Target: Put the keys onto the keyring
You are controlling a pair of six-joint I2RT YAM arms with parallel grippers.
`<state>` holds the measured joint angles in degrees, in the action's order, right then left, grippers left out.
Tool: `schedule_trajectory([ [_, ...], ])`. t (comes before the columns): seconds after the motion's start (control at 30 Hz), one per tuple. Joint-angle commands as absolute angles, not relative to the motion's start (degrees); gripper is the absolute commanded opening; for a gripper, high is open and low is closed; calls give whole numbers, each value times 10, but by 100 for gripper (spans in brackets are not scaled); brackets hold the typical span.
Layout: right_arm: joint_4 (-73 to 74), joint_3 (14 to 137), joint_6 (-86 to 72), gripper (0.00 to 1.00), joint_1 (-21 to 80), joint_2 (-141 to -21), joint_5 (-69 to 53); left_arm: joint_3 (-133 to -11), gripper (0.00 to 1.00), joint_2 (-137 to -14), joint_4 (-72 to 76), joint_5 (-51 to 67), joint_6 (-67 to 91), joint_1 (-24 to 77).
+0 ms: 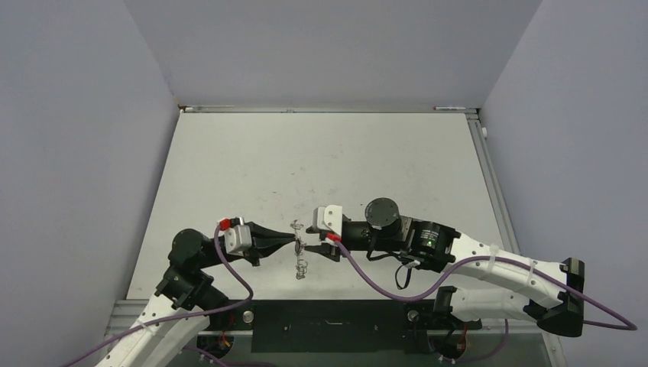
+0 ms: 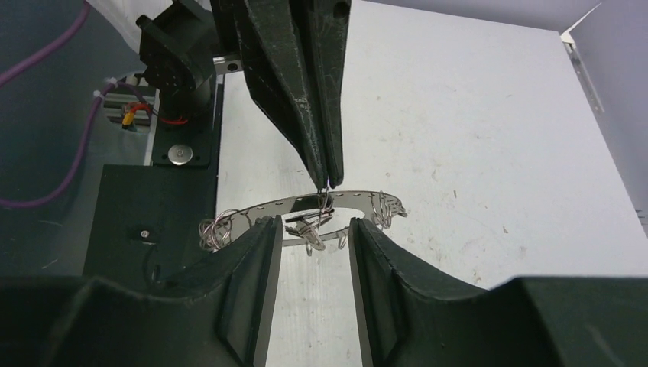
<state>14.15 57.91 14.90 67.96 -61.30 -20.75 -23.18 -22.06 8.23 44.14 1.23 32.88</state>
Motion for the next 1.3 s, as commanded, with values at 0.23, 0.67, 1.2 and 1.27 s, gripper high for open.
schedule_trajectory([
  [0.23, 35, 583, 71, 33, 674, -634, -207, -246, 0, -192, 170, 439, 58, 307],
  [0.67, -40, 563, 40, 28, 669, -637, -235, -239, 0, -168, 186, 434, 68, 303],
  [1.2, -47, 546, 32, 27, 660, -631, -241, -234, 0, -162, 198, 428, 76, 299],
  [1.27, -50, 546, 30, 24, 659, -633, -245, -234, 0, -163, 199, 428, 76, 298],
])
